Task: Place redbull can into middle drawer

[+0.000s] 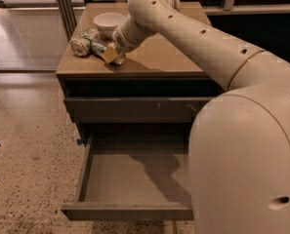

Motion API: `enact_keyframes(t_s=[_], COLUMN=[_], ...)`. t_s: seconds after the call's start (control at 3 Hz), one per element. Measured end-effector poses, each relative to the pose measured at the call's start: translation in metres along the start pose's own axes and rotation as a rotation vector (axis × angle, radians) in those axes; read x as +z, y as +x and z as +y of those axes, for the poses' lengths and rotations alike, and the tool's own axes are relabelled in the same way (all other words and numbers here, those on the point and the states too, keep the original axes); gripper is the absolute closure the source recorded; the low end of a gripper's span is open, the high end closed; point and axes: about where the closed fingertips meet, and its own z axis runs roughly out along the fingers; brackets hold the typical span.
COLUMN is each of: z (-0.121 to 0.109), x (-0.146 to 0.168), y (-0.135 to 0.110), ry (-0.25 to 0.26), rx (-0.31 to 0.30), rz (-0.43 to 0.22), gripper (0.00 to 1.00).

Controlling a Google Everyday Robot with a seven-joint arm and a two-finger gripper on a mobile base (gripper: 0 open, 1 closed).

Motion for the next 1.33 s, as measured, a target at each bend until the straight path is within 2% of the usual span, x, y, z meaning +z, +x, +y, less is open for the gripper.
enact_keyframes(t_s=[0.33,0.67,1.0,1.33], z=[-0.005,-0.009,-0.007,-0.004], x=[-0.019,-0.055,-0.095,-0.136], y=[0.006,0.017,0.041,0.074], ry=[0.061,0.136,0.154,0.113], rx=[0.013,0.038,0.045,0.016], rz=[0.011,0.010,0.001,-0.009], gripper=[1.00,1.00,1.00,1.00])
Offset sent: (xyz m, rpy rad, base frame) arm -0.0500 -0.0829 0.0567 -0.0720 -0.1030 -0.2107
